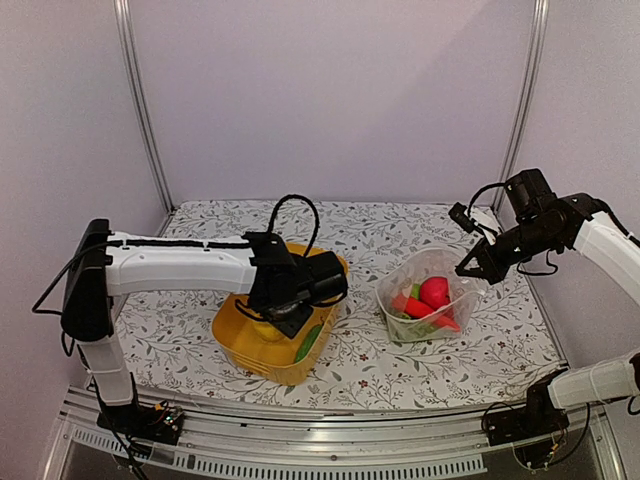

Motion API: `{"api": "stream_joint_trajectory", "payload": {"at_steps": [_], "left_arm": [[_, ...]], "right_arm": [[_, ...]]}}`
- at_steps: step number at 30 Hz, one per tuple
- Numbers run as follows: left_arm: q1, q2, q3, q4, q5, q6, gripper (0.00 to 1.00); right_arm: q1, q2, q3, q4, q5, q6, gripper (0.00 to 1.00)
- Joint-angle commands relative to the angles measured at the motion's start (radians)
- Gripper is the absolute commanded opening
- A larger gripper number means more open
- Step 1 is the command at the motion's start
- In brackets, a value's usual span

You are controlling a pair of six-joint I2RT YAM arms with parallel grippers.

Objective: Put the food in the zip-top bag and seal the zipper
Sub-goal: Pick up the fake fruit from the bin.

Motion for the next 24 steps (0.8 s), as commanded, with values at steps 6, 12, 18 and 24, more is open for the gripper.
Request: {"api": "stream_joint_trajectory", "payload": {"at_steps": [6, 12, 18, 24], "left_arm": [[-0.036, -0.009, 0.290, -0.041, -0.138, 0.091, 0.55], [-0.077, 0.012, 0.446, 0.067, -0.156, 0.193, 0.54], [-0.138, 0.002, 0.476, 0.290, -0.113, 0.310, 0.53], [-0.194, -0.016, 0.422, 0.538, -0.019, 0.399, 0.50]], "right_arm": [[-0.003, 0.000, -0.008, 0.006, 0.012, 0.006, 0.00], [-0.003, 0.000, -0.007, 0.003, 0.013, 0.006, 0.00], [-0.003, -0.004, -0.008, -0.005, 0.018, 0.006, 0.00], [-0.003, -0.003, -0.008, -0.003, 0.013, 0.006, 0.00]]}}
